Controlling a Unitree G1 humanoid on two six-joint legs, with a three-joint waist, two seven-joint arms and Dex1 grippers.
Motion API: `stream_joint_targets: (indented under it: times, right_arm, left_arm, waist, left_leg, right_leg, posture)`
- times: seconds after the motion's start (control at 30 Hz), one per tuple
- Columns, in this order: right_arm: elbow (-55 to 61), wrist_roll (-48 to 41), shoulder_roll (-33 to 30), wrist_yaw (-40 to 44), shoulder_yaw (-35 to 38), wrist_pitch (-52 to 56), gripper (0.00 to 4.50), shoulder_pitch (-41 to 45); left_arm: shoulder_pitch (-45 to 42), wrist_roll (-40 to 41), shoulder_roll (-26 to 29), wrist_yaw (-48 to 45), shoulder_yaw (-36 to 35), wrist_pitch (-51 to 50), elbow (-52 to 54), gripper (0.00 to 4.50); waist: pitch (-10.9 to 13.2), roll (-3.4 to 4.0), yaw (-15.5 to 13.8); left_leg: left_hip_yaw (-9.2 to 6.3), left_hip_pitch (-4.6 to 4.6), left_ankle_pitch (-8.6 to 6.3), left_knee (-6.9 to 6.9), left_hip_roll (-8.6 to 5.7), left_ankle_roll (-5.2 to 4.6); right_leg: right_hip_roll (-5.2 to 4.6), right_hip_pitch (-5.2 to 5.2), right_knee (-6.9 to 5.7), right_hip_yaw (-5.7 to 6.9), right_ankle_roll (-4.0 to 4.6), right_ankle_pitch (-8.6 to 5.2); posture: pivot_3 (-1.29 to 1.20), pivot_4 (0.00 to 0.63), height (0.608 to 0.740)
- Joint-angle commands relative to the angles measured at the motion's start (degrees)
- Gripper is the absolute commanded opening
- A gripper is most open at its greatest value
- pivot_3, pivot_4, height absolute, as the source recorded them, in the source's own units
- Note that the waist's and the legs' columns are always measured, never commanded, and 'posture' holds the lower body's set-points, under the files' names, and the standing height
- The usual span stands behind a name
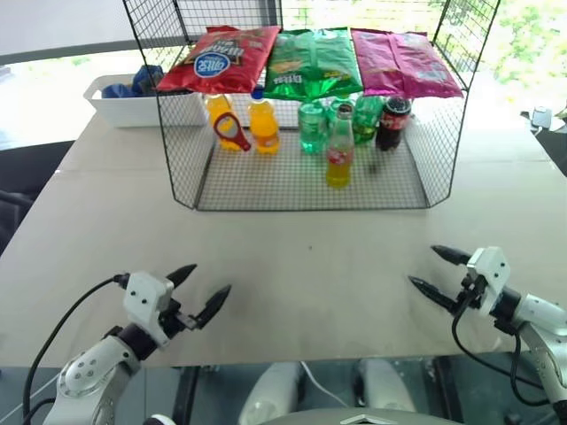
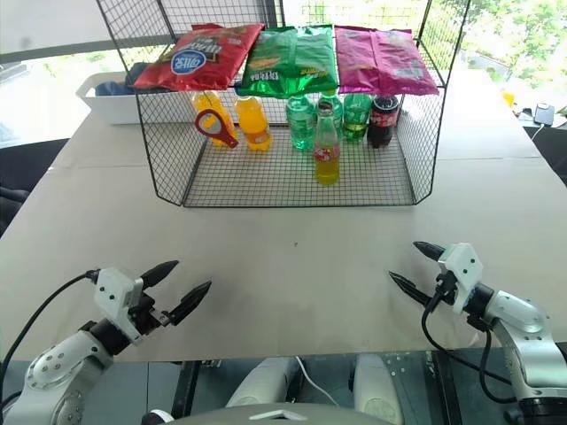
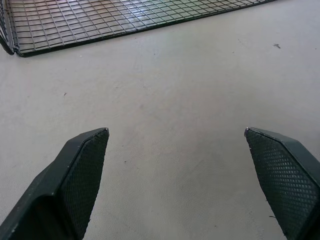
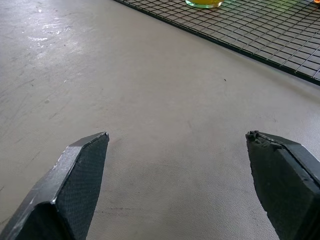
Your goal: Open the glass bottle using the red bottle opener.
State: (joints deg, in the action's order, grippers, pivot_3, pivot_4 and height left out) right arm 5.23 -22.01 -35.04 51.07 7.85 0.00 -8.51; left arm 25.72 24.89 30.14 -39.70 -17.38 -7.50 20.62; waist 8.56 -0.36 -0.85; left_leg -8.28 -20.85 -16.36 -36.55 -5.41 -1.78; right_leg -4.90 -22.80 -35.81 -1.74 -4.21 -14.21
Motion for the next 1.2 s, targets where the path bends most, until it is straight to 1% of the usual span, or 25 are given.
stream_joint_targets:
  times: [0.03,0.4,0.83,1.0,1.2]
  right_arm:
    - [2.51,-0.71,-0.38,-0.29,1.74,0.32,4.45,-0.3]
    - [2.92,-0.5,-0.3,-0.73,1.46,1.29,4.45,0.67]
    - [3.0,-0.2,0.02,-0.79,1.47,0.63,4.45,-0.18]
    - [2.51,0.84,0.73,-1.16,0.27,0.03,4.45,0.41]
    - [3.47,2.01,3.94,-2.6,-2.9,0.42,4.45,3.54]
  left_arm:
    - [-0.01,-0.56,0.09,-0.09,0.09,0.45,0.25,4.5]
    - [-1.64,-1.51,-0.63,-0.28,0.82,0.93,-0.75,4.5]
    - [-1.88,-1.69,-0.75,-0.37,0.98,1.54,-1.3,4.5]
    - [-5.31,-0.18,-2.44,2.07,0.53,0.11,-0.7,4.5]
    - [-14.27,-3.99,-4.77,7.86,1.7,1.12,-5.09,4.5]
  waist:
    - [0.0,0.0,0.0]
    - [-0.01,0.0,0.01]
    - [-0.01,0.0,0.01]
    - [-0.02,-0.01,-0.01]
    - [-0.03,-0.01,0.02]
  left_leg:
    - [0.0,0.0,0.0,0.0,0.0,0.0]
    - [0.01,0.01,0.0,-0.09,-0.01,0.0]
    - [0.01,0.01,0.0,-0.19,-0.01,0.0]
    - [0.0,0.03,0.01,-0.29,-0.02,0.0]
    - [0.0,0.06,0.01,-0.49,-0.02,0.0]
  right_leg:
    - [0.0,0.0,0.0,0.0,0.0,0.0]
    - [0.01,0.01,-0.06,0.0,0.0,0.01]
    - [0.01,0.04,-0.11,0.0,0.0,0.02]
    - [0.01,0.05,-0.15,0.02,-0.01,0.03]
    - [0.05,0.07,-0.31,0.02,-0.01,0.04]
  posture:
    - [0.0,0.15,0.74]
    - [0.0,0.15,0.74]
    - [0.0,0.15,0.74]
    - [0.0,0.15,0.74]
    - [0.0,0.15,0.74]
